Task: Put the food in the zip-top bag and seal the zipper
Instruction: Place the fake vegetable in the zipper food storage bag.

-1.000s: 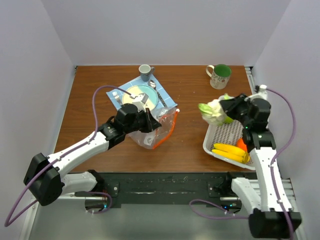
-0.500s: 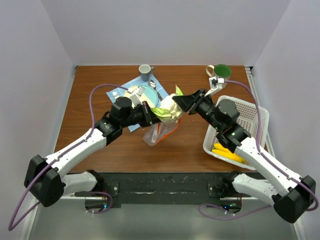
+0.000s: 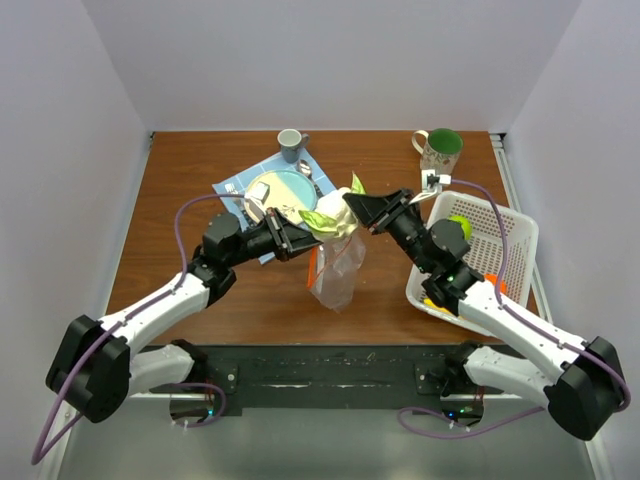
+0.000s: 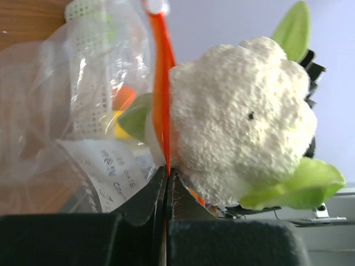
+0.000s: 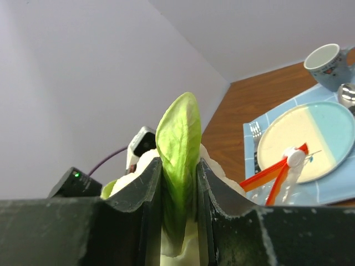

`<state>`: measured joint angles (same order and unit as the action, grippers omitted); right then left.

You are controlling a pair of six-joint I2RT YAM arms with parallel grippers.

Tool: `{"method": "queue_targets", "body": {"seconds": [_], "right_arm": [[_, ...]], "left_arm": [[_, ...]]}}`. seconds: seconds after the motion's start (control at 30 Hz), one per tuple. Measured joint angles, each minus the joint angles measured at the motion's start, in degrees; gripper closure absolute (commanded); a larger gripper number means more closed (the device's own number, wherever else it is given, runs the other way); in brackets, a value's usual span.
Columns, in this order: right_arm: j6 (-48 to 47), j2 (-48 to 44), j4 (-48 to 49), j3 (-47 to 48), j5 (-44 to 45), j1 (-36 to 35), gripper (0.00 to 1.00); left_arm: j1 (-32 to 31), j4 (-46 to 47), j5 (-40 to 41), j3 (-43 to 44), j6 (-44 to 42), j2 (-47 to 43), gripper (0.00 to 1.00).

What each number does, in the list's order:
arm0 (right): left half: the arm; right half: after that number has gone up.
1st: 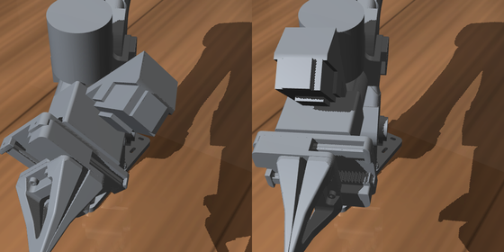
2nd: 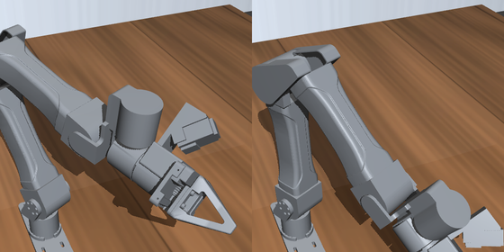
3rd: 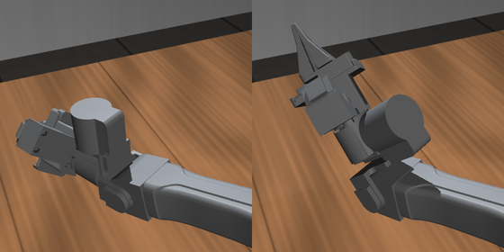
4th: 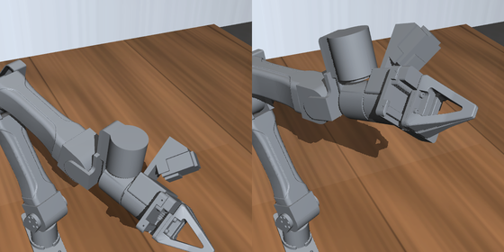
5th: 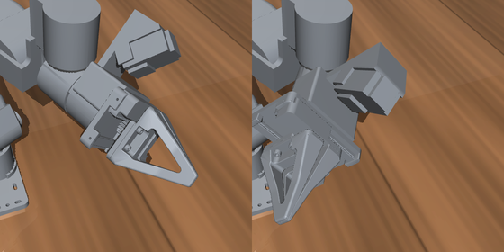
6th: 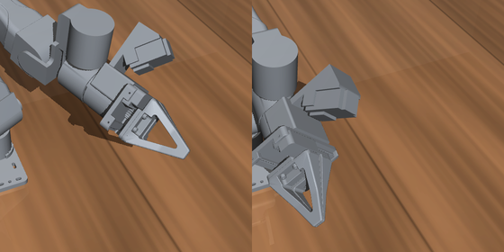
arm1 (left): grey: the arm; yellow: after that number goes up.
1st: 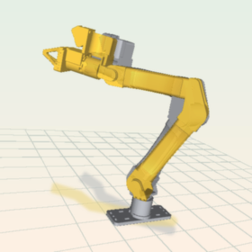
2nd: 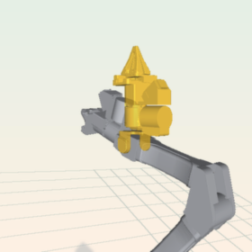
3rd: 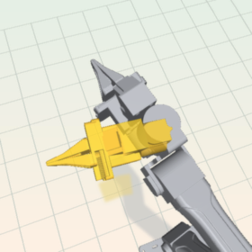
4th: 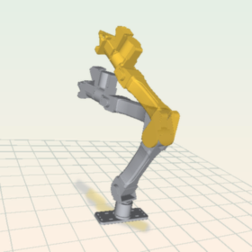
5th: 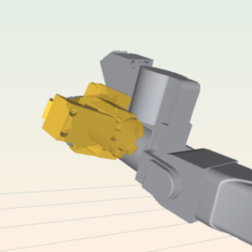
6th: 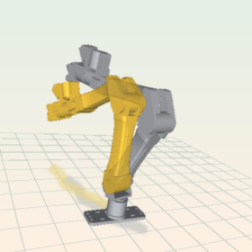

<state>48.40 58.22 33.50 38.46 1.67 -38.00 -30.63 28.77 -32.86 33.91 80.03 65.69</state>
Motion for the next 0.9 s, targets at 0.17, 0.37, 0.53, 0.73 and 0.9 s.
{"method": "queue_targets", "body": {"seconds": [0.17,0.37,0.53,0.73,0.9], "right_arm": [[-1.92,-2.97,-3.43,-0.83,3.72,-0.24,1.00],[-7.93,-7.85,-12.72,-0.72,7.50,-0.31,1.00],[-10.58,-6.73,-16.92,-0.28,8.09,-0.85,1.00],[-16.33,-0.94,-21.88,6.08,11.72,-6.91,1.00],[-22.05,-0.55,-26.10,8.35,13.27,-9.03,1.00]], "left_arm": [[0.61,4.44,-1.38,-1.18,2.95,-0.07,1.00],[1.53,8.98,-2.03,-1.60,4.90,-1.29,1.00],[1.64,10.27,-2.56,-1.60,4.94,-1.53,1.00],[1.73,6.38,-2.47,-0.92,1.57,-2.10,1.00],[1.88,-5.44,-1.33,4.87,-6.60,-2.47,1.00]]}}
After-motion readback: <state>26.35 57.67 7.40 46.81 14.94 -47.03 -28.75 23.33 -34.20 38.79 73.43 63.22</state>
